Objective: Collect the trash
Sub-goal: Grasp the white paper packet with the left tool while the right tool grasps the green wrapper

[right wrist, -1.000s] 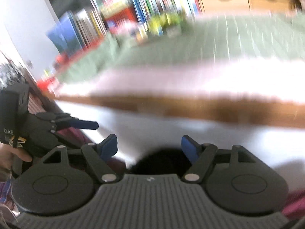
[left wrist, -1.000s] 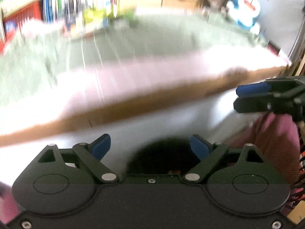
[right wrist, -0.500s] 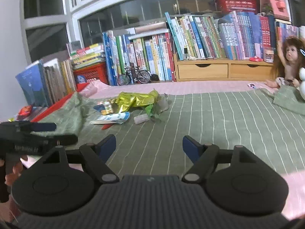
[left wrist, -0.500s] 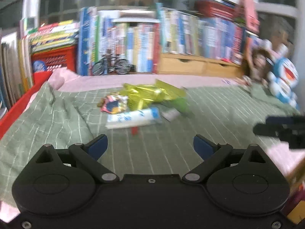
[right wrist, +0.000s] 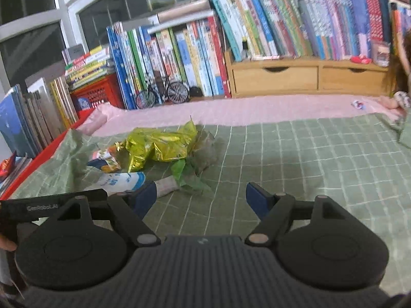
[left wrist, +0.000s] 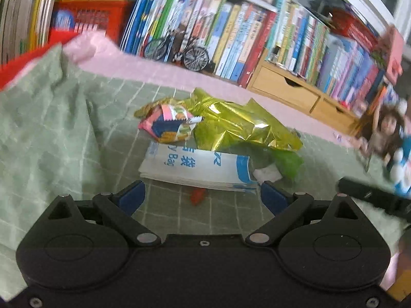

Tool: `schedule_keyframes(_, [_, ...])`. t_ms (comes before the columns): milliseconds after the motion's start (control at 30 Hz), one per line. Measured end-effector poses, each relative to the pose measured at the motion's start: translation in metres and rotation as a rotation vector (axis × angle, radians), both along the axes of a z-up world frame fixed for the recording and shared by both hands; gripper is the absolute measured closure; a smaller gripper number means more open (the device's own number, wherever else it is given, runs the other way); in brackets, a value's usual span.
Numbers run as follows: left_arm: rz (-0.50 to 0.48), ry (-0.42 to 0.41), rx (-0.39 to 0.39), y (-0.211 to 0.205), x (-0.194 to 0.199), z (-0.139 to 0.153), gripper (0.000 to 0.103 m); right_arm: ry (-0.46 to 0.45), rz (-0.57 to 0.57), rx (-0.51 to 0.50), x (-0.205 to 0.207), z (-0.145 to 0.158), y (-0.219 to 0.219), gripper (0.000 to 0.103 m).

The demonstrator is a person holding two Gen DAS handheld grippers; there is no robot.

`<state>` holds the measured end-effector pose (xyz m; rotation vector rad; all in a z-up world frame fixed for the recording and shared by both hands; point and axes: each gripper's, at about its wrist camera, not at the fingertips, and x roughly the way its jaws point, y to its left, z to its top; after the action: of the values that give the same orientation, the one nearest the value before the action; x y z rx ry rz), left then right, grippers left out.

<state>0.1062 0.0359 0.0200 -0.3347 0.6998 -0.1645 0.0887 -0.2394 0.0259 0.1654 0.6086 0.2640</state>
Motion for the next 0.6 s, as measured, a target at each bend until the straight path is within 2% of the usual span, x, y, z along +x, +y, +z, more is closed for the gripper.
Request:
schedule_keyframes(100, [0.044, 0.026, -0.111, 0.008, 0.007, -0.008, 0.008, 0.017, 0.036, -0.026, 0.013, -0.009, 0.011, 0.018])
schedule_keyframes(233, [0.119, 0.02, -0.172, 0.013, 0.019, -0.011, 0.012, 0.015, 0.081, -0.056, 0.029, -0.013, 0.029, 0.018])
schedule_keyframes(267, [0.139, 0.017, -0.181, 0.013, 0.023, -0.013, 0.017, 0.017, 0.087, -0.059, 0.033, -0.014, 0.033, 0.019])
schedule_keyframes(333, [0.161, 0.013, -0.168, 0.011, 0.028, -0.013, 0.033, 0.021, 0.089, -0.061, 0.043, -0.016, 0.039, 0.022])
schedule_keyframes(400, [0.18, 0.028, -0.157, 0.009, 0.034, -0.015, 0.07, 0.034, 0.087, -0.049, 0.053, -0.019, 0.042, 0.028])
schedule_keyframes(433, [0.193, 0.039, -0.155, 0.009, 0.036, -0.017, 0.082, 0.043, 0.083, -0.04, 0.057, -0.02, 0.043, 0.035])
schedule_keyframes(467, [0.196, 0.055, -0.163, 0.009, 0.036, -0.018, 0.089, 0.052, 0.078, -0.033, 0.06, -0.022, 0.043, 0.05])
schedule_keyframes(500, [0.195, 0.061, -0.181, 0.011, 0.035, -0.018, 0.09, 0.063, 0.07, -0.029, 0.062, -0.024, 0.043, 0.056])
schedule_keyframes(533, [0.192, 0.057, -0.194, 0.012, 0.033, -0.018, 0.091, 0.071, 0.061, -0.024, 0.06, -0.025, 0.042, 0.074])
schedule_keyframes(567, [0.184, 0.042, -0.188, 0.011, 0.03, -0.016, 0.092, 0.075, 0.054, -0.024, 0.059, -0.025, 0.042, 0.086])
schedule_keyframes(600, [0.176, 0.028, -0.178, 0.011, 0.026, -0.014, 0.093, 0.067, 0.05, -0.026, 0.056, -0.025, 0.04, 0.086])
